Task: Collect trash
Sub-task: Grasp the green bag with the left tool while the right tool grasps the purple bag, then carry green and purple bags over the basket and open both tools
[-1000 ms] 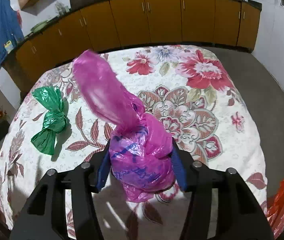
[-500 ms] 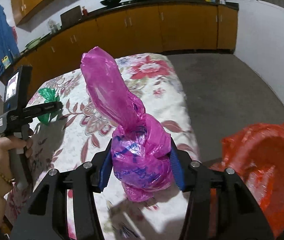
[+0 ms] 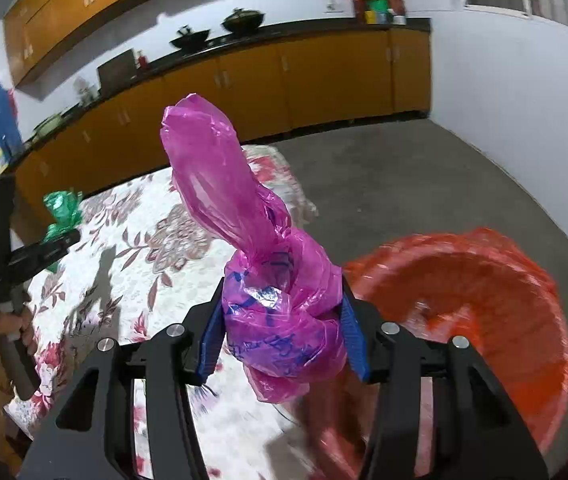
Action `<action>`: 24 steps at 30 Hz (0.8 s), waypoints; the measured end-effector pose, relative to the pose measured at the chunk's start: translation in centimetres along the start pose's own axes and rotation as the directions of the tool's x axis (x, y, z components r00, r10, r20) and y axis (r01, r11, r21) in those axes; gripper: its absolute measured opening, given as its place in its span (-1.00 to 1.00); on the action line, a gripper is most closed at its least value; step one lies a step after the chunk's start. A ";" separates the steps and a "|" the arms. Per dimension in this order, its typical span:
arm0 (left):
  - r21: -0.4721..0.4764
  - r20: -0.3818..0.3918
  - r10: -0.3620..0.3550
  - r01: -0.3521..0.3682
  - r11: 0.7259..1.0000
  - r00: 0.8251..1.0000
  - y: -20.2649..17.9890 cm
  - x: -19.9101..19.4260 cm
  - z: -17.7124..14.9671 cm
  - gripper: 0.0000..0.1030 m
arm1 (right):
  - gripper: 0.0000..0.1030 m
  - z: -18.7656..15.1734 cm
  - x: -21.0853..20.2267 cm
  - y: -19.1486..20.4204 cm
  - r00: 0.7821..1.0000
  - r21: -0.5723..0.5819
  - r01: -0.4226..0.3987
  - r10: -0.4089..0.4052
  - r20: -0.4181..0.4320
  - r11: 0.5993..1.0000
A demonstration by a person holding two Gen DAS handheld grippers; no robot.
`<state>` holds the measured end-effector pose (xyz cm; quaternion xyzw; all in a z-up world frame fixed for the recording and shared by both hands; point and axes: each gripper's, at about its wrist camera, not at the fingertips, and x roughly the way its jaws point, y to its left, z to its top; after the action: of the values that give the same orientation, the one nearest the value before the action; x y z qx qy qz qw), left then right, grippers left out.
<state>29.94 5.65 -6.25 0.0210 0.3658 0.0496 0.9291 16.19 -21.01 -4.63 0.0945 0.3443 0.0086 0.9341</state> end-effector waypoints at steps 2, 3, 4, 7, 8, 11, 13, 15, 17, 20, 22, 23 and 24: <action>0.015 0.023 -0.005 0.005 1.000 1.000 -0.8 -1.6 -0.1 -0.45 | 0.00 -0.1 -1.3 -0.9 1.000 0.020 0.015 -0.015 0.015 1.000; 0.031 0.038 -0.012 0.010 0.999 0.999 -1.4 -2.7 -0.2 -0.45 | 0.00 -0.1 -1.9 -1.3 0.999 0.029 0.023 -0.023 0.022 0.999; 0.041 0.045 -0.019 0.017 0.999 0.999 -1.9 -3.4 -0.2 -0.45 | 0.00 -0.2 -2.6 -1.8 0.999 0.037 0.029 -0.030 0.026 0.999; 0.061 0.056 -0.049 0.046 0.997 0.997 -3.5 -5.5 -0.5 -0.45 | 0.00 -0.4 -4.2 -2.9 0.998 0.060 0.049 -0.052 0.041 0.997; 0.065 0.058 -0.058 0.054 0.996 0.997 -4.0 -6.0 -0.6 -0.45 | 0.00 -0.4 -4.8 -3.4 0.997 0.069 0.058 -0.061 0.046 0.996; 0.089 0.069 -0.097 0.091 0.992 0.993 -5.8 -7.8 -0.9 -0.45 | 0.00 -0.7 -5.9 -4.3 0.995 0.086 0.075 -0.080 0.058 0.993; 0.101 0.071 -0.119 0.112 0.989 0.990 -6.8 -8.7 -1.2 -0.45 | 0.00 -0.7 -6.5 -4.8 0.994 0.095 0.085 -0.092 0.063 0.992; 0.112 0.070 -0.152 0.144 0.983 0.986 -8.0 -9.8 -1.5 -0.45 | 0.00 -0.9 -7.2 -5.4 0.992 0.106 0.098 -0.105 0.067 0.990; 0.119 0.067 -0.178 0.169 0.978 0.982 -8.9 -10.4 -1.7 -0.45 | 0.00 -1.1 -7.8 -6.0 0.991 0.121 0.108 -0.117 0.068 0.987; 0.132 0.055 -0.235 0.226 0.965 0.971 -10.7 -11.6 -2.4 -0.45 | 0.00 -1.5 -8.5 -6.8 0.989 0.143 0.119 -0.130 0.067 0.982; 0.144 0.048 -0.266 0.257 0.956 0.963 -11.8 -12.3 -2.8 -0.45 | 0.00 -1.7 -8.8 -7.4 0.988 0.160 0.127 -0.138 0.065 0.979; 0.149 0.045 -0.279 0.270 0.951 0.959 -12.2 -12.5 -3.0 -0.45 | 0.00 -1.7 -8.9 -7.7 0.988 0.167 0.129 -0.141 0.063 0.977; 0.161 0.041 -0.302 0.292 0.943 0.953 -13.0 -12.9 -3.2 -0.45 | 0.00 -1.8 -8.9 -7.9 0.988 0.175 0.130 -0.143 0.061 0.976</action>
<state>19.31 -8.64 -0.83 0.0384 0.3373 -0.1197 0.9330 7.83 -29.20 -1.67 0.1503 0.3151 -0.0885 0.9329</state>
